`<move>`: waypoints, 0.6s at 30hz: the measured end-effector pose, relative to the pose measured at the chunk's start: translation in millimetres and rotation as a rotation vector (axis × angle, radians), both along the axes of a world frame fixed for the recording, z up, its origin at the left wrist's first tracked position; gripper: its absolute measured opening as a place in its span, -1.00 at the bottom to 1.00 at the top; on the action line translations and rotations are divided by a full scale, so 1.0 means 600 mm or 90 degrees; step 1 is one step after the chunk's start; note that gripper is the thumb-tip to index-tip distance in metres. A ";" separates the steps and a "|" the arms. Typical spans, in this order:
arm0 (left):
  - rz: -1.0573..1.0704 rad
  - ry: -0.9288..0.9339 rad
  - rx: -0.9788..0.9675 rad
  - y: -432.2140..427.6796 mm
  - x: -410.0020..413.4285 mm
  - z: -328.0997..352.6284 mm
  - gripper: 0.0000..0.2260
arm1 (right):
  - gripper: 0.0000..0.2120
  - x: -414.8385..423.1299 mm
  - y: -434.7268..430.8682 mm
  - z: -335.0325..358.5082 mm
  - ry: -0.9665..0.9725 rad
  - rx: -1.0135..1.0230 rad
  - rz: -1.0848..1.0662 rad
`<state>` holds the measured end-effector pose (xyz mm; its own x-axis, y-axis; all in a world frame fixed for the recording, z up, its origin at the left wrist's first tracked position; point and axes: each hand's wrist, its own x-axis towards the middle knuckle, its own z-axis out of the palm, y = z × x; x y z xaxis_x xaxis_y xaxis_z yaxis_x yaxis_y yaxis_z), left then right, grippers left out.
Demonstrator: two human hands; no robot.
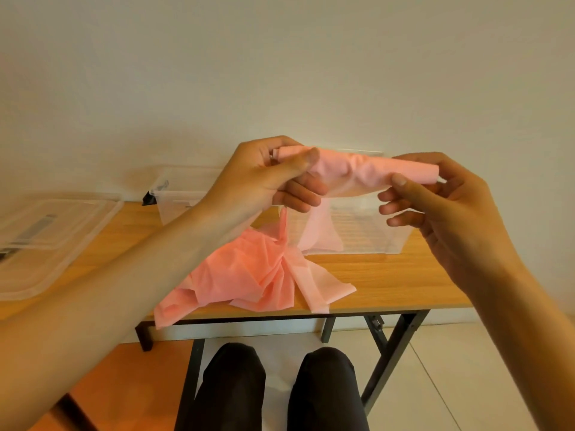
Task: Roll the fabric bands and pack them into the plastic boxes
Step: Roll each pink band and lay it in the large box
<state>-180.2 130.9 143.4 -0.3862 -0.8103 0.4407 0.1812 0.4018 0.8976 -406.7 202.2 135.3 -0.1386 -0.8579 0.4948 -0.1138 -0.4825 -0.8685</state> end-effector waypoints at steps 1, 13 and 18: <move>0.001 0.002 0.004 0.001 0.000 -0.002 -0.84 | -0.67 0.000 0.001 -0.002 -0.006 0.001 0.005; 0.065 -0.011 0.011 0.009 0.008 -0.017 -0.74 | -0.66 0.010 0.006 -0.026 0.006 -0.003 -0.053; 0.039 -0.060 -0.065 0.019 0.020 -0.005 -0.87 | -0.65 0.012 0.011 -0.015 0.009 -0.023 -0.051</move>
